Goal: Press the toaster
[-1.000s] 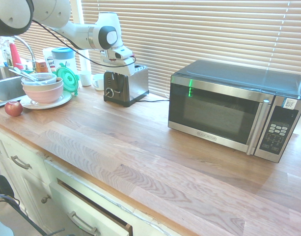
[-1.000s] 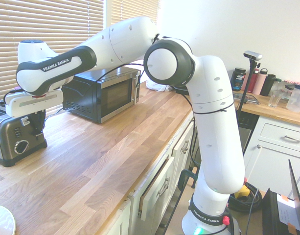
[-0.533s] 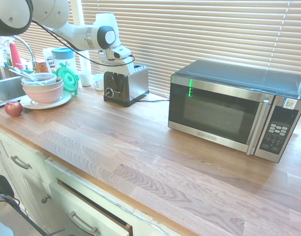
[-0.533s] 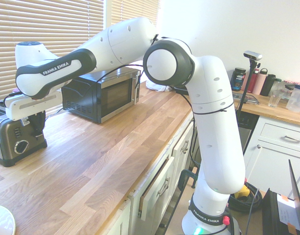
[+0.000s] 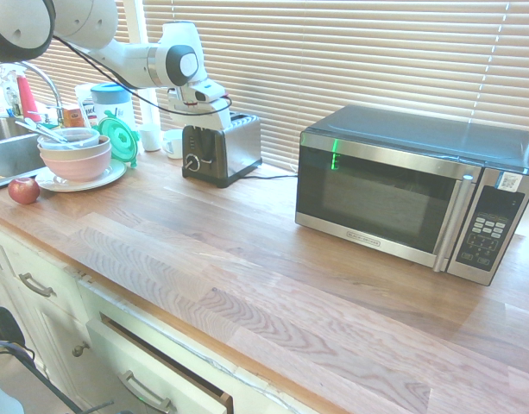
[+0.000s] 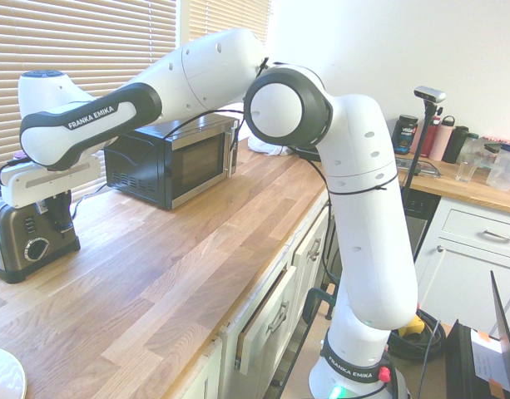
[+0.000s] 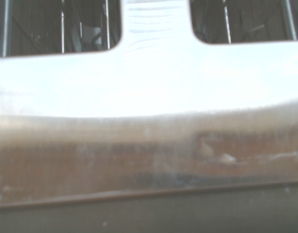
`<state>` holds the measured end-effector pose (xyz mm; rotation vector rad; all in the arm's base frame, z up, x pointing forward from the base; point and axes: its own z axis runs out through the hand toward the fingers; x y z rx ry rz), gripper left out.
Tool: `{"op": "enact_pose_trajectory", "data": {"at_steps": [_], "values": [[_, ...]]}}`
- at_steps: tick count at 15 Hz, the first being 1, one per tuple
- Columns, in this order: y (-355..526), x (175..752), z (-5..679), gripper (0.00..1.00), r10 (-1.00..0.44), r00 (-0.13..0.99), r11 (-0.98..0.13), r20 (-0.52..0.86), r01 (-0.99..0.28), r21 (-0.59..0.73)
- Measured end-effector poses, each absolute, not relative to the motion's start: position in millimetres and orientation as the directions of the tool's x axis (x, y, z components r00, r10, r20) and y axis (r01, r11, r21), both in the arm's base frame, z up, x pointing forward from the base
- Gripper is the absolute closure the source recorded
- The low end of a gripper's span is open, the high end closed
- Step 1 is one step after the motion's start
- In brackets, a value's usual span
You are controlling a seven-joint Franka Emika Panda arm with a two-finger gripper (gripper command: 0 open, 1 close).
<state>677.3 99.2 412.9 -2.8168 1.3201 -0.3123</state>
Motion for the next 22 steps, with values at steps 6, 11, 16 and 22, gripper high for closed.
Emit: {"op": "enact_pose_trajectory", "data": {"at_steps": [6,11,16,22], "values": [[96,677,407,1.0,-0.758,0.63,-0.648,0.166,-0.757,-0.084],[98,674,387,1.0,-0.746,0.653,-0.662,0.13,-0.749,-0.039],[98,674,387,1.0,-0.746,0.653,-0.662,0.13,-0.749,-0.039],[98,674,387,0.0,-0.746,0.653,-0.662,0.13,-0.749,-0.039]]}}
